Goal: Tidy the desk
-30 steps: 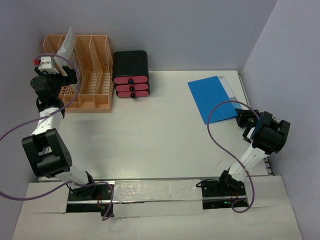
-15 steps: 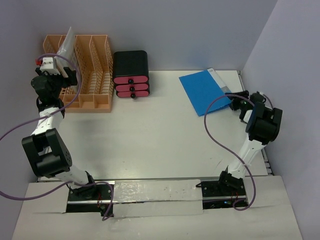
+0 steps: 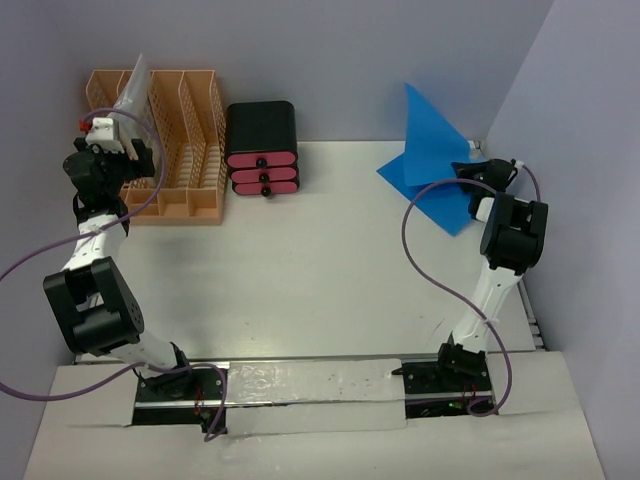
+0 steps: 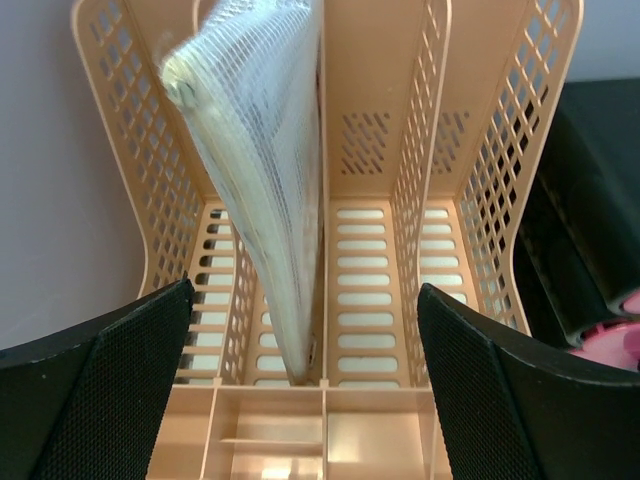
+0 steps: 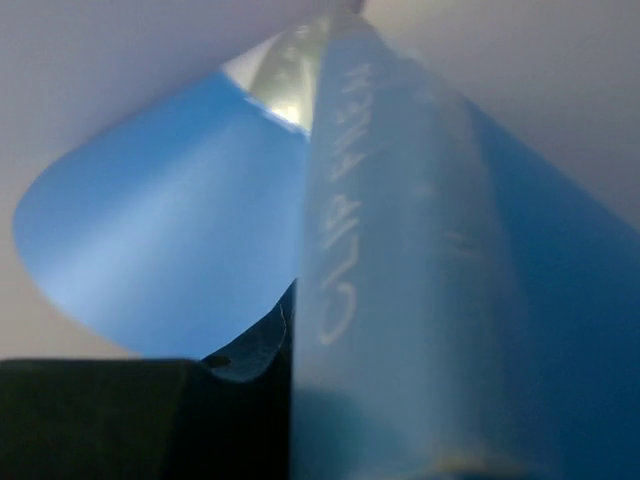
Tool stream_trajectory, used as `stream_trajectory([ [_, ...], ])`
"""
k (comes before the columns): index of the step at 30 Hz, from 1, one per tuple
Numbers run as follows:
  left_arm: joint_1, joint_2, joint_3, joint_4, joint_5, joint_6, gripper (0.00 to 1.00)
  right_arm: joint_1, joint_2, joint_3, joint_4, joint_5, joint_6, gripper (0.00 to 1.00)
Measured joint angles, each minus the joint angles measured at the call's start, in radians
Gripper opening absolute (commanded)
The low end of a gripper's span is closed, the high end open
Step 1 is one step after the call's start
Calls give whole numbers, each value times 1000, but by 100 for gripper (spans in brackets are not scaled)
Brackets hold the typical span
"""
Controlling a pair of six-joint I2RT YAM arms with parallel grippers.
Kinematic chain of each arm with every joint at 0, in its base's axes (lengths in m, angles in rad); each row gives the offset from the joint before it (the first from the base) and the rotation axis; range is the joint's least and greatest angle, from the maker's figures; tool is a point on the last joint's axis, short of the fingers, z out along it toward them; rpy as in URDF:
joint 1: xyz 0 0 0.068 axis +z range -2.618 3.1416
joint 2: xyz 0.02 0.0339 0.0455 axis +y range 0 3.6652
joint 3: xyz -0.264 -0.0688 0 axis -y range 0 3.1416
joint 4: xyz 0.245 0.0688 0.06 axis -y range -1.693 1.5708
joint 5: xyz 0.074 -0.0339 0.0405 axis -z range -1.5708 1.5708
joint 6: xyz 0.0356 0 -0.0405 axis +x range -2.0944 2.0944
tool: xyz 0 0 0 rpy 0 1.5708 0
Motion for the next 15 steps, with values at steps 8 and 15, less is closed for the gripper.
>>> stream_trajectory([
  [8,-6,-68,0,-106,99,70,93,151,-329,-201,-134,30,-234,0],
  [15,-26,-212,6,-294,297,217,92,278,-735,-233,-401,37,-648,0],
])
